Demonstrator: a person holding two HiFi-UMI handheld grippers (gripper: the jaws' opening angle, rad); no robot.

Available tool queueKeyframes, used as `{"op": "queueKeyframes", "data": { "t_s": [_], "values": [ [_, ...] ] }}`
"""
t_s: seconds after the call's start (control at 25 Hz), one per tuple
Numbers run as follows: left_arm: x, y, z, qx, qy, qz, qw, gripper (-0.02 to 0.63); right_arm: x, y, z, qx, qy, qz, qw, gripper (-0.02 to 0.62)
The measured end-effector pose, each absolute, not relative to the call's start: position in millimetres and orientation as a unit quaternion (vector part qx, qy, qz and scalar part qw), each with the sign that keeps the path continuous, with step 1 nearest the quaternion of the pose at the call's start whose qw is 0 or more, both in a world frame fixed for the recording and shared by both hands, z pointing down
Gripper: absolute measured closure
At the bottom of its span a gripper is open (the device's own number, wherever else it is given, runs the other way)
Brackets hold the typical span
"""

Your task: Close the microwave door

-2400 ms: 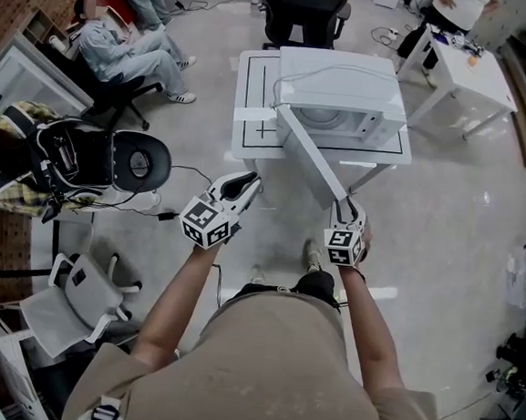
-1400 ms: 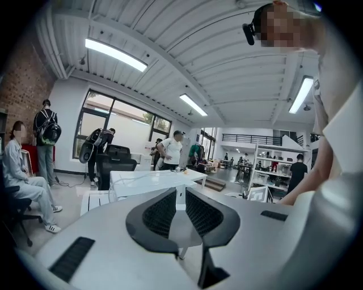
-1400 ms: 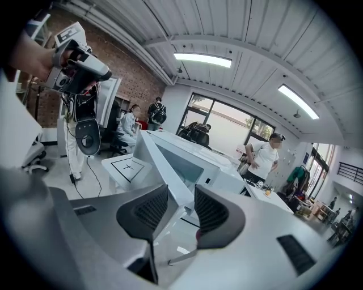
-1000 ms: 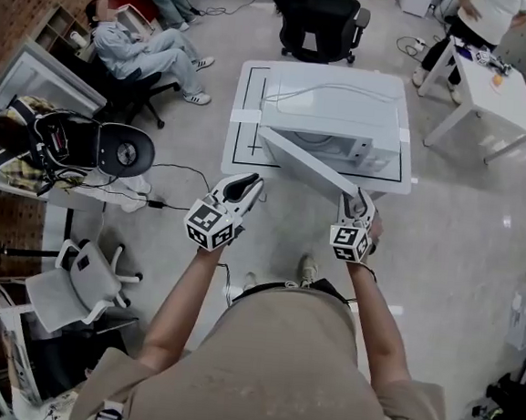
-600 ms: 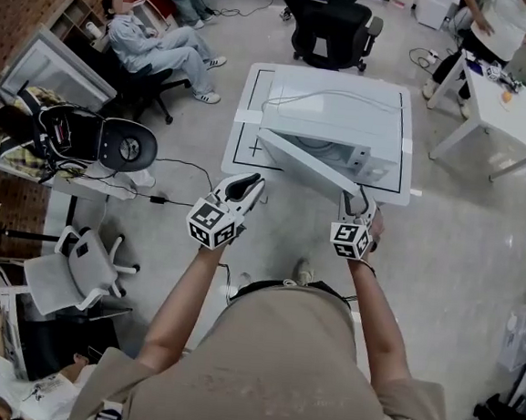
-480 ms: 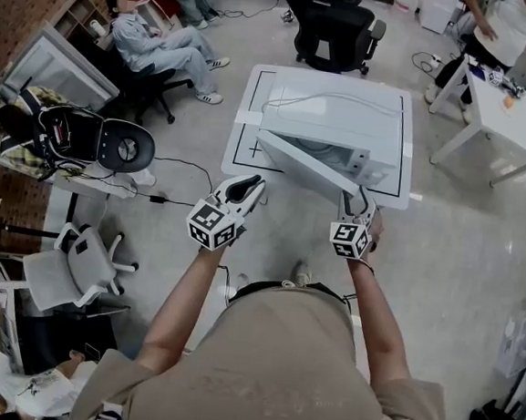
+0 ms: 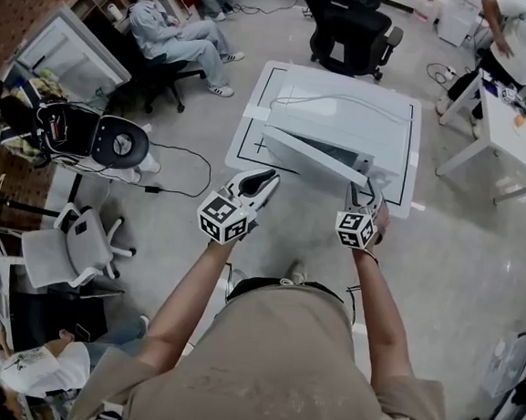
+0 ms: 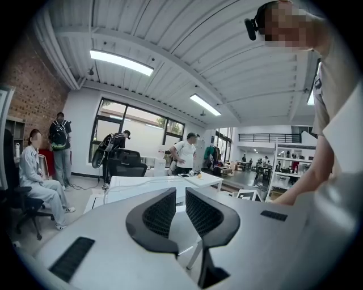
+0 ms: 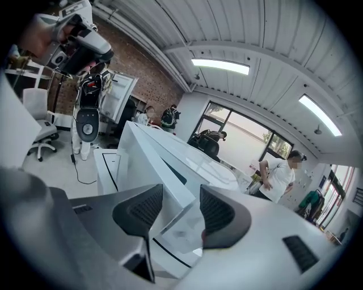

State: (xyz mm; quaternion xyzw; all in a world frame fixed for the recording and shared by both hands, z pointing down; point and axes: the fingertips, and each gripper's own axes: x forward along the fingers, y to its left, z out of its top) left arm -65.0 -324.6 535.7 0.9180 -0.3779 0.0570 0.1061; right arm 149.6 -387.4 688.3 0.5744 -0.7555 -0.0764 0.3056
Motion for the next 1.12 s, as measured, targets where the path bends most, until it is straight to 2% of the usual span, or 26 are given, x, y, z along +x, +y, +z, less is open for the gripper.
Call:
{"op": "queueKeyframes", "data": {
  "t_s": [0.76, 1.12],
  "values": [
    [-53.4, -321.4, 536.1, 0.921, -0.366, 0.074, 0.11, 0.566, 160.1, -437.3, 687.2, 0.579, -0.744, -0.101, 0.318, 0.397],
    [-51.2, -324.0, 544.9, 0.922, -0.36, 0.084, 0.118, 0.566, 164.6, -455.5, 685.0, 0.568, -0.739, -0.119, 0.342, 0.371]
  ]
}}
